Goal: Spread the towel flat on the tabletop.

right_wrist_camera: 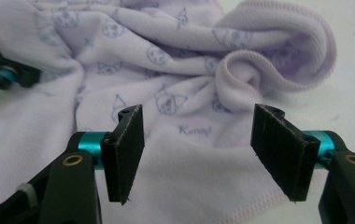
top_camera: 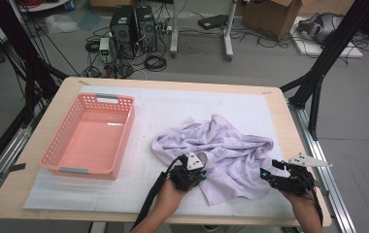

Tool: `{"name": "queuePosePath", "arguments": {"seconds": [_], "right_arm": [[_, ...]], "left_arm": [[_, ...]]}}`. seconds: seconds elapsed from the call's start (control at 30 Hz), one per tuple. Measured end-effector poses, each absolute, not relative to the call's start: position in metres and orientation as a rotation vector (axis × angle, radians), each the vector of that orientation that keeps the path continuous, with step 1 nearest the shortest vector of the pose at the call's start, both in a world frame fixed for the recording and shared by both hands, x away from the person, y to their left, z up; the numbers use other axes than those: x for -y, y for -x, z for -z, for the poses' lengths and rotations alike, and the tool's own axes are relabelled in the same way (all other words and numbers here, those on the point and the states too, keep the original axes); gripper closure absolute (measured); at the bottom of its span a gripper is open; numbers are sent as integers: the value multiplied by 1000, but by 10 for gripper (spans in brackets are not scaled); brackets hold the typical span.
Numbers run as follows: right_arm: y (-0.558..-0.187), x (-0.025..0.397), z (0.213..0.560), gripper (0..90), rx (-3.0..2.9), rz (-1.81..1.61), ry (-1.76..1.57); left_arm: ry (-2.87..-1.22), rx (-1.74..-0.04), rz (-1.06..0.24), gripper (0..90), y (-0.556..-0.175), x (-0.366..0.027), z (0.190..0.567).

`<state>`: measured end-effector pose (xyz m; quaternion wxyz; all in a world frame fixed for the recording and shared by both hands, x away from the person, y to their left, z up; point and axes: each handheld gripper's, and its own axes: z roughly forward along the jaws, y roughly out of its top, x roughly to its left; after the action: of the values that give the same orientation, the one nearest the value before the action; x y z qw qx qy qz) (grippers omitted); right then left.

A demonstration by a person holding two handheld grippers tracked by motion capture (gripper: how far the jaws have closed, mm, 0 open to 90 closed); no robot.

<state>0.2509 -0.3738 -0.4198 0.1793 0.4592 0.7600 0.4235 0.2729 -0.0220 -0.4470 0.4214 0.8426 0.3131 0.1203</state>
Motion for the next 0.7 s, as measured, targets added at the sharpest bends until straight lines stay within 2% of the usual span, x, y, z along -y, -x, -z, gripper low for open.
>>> {"name": "queuePosePath", "arguments": {"seconds": [0.3,0.43,0.53,0.57,0.63,0.67,0.7], "right_arm": [[-238,374,417,338,-2108,-1214,-1317],[-237,374,422,387,-2091,-1170,-1359],[-236,370,428,462,-2127,-1131,-1356],[-236,368,430,487,-2152,-1121,-1349],[-238,364,435,509,-2208,-1130,-1319],[-239,361,437,515,-2221,-1123,-1317],[-240,358,440,523,-2232,-1107,-1321]], "left_arm": [[-1979,-959,-356,873,-247,-71,439],[-1966,-1000,-419,873,-246,-89,434],[-1948,-1008,-425,869,-245,-93,436],[-1939,-999,-426,847,-244,-93,438],[-1915,-1012,-417,658,-246,-93,442],[-1900,-1022,-400,588,-247,-93,444],[-1892,-1023,-381,555,-248,-93,445]]}}
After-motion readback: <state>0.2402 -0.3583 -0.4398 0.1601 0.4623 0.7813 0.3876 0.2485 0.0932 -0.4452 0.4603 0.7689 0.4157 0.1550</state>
